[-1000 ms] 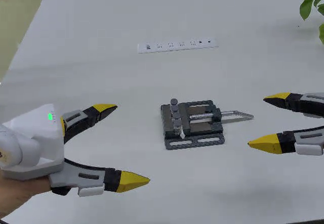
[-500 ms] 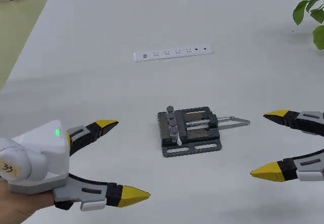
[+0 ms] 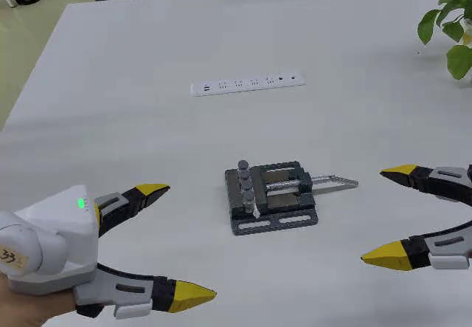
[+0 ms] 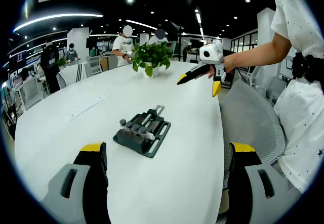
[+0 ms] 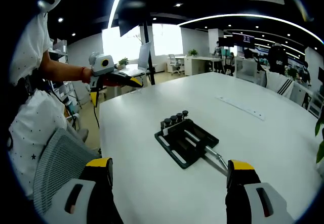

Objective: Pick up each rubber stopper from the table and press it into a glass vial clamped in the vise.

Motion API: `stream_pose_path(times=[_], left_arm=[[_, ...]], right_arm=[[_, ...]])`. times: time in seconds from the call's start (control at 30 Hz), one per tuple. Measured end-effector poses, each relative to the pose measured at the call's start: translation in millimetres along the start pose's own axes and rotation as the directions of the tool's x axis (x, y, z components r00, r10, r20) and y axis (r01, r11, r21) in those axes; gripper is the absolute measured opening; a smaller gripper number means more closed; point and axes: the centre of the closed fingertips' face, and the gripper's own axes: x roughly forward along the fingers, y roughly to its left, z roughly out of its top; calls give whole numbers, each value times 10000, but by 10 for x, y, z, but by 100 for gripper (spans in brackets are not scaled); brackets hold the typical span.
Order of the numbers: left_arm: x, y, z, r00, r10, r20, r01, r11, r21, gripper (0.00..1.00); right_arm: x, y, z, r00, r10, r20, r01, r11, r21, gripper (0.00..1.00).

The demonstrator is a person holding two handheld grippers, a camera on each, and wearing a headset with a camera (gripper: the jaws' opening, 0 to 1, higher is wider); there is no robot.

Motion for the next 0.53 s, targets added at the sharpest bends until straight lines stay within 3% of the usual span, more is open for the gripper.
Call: stream_pose_path(times=[0.53], left_arm=[[0,-25,20,10000,-60,35,60,10000,9,99]], right_arm=[[-38,21,28,10000,-69,64,69,10000,5,92]])
